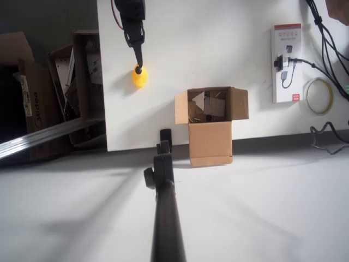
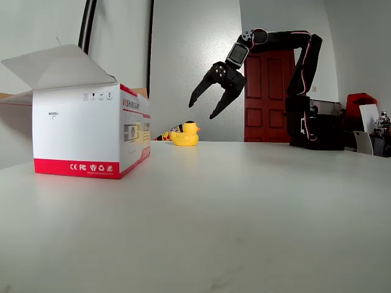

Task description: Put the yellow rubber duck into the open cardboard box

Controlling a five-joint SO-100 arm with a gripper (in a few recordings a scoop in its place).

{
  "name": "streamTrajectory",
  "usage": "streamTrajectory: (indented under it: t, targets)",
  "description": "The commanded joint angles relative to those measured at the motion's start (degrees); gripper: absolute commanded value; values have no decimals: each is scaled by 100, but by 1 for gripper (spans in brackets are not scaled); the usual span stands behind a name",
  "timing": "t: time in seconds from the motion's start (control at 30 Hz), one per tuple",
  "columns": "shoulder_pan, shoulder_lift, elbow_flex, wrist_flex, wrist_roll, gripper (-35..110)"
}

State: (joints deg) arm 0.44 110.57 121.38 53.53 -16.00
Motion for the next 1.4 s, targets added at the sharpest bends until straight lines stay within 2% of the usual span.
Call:
streamTrajectory:
  t: [0.0,0.63,1.37]
  targets:
    - [-79,-185,-334,-141,26,27]
    - [-114,-1283,-747,-448,149,27]
    - [158,-1758,-1055,-554,202,25]
